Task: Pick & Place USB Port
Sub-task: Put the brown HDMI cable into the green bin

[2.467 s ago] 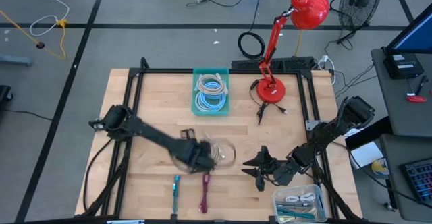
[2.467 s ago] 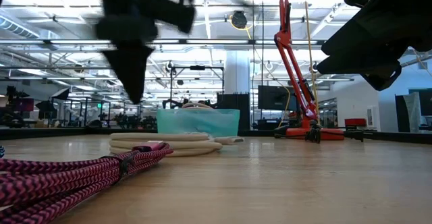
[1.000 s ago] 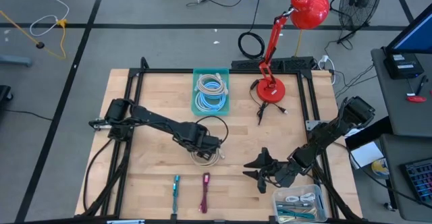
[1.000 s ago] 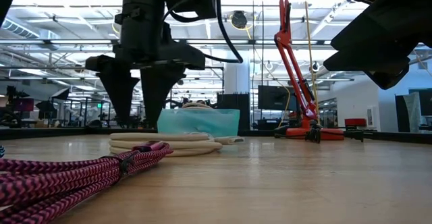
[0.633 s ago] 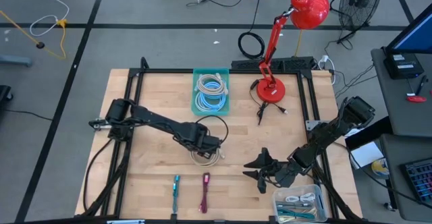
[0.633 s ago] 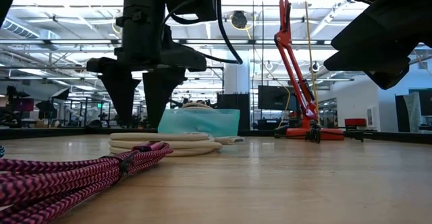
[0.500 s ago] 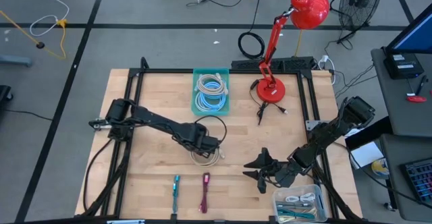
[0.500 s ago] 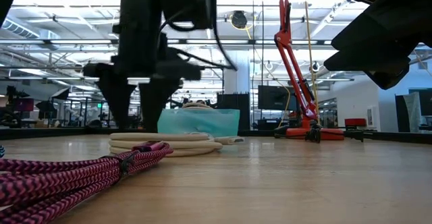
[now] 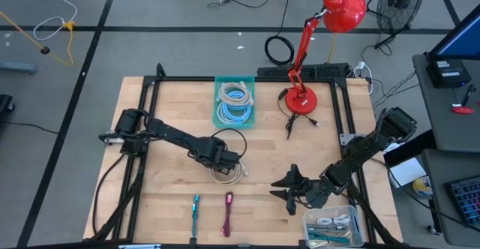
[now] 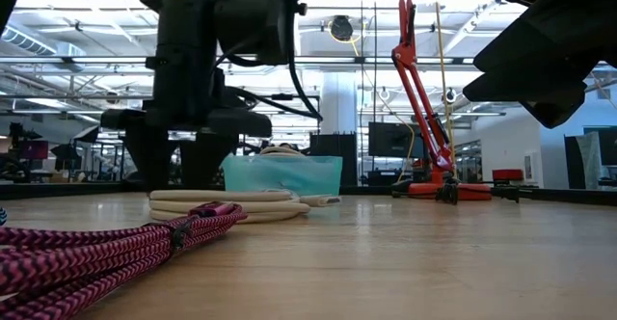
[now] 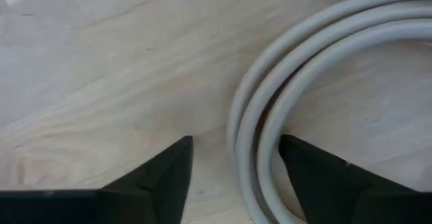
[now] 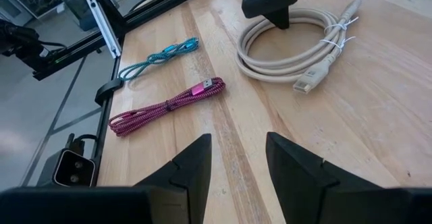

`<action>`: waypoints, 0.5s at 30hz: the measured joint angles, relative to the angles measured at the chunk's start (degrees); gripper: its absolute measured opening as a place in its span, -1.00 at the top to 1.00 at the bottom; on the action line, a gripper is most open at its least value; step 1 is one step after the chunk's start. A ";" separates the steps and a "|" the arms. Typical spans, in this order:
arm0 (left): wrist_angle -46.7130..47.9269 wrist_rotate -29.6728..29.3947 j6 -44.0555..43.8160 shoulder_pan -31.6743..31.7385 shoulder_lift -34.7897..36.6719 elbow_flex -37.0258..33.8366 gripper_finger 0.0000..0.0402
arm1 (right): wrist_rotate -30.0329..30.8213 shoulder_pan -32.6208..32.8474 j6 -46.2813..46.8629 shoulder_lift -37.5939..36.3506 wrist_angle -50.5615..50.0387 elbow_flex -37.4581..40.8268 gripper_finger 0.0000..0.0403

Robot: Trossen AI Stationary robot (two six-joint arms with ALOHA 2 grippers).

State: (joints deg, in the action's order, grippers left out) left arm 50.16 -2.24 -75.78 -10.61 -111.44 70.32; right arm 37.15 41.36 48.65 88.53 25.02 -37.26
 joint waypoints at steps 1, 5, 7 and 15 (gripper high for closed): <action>-0.04 0.13 0.08 0.06 -0.04 0.00 -0.09 | 0.00 0.00 0.02 0.00 0.00 0.00 0.34; -1.41 1.97 2.28 0.39 -0.10 0.02 0.45 | 0.02 0.00 0.11 0.00 0.00 0.00 0.34; -2.66 2.07 4.69 0.38 -0.13 0.01 0.78 | 0.00 0.00 0.08 0.00 0.00 0.00 0.34; -2.18 3.07 11.64 0.28 1.38 0.79 0.83 | -0.56 0.00 -0.02 0.00 -0.02 0.00 0.34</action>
State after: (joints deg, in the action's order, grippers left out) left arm 47.97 0.83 -64.14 -10.33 -110.05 71.11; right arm 36.58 41.36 48.62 88.53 25.00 -37.26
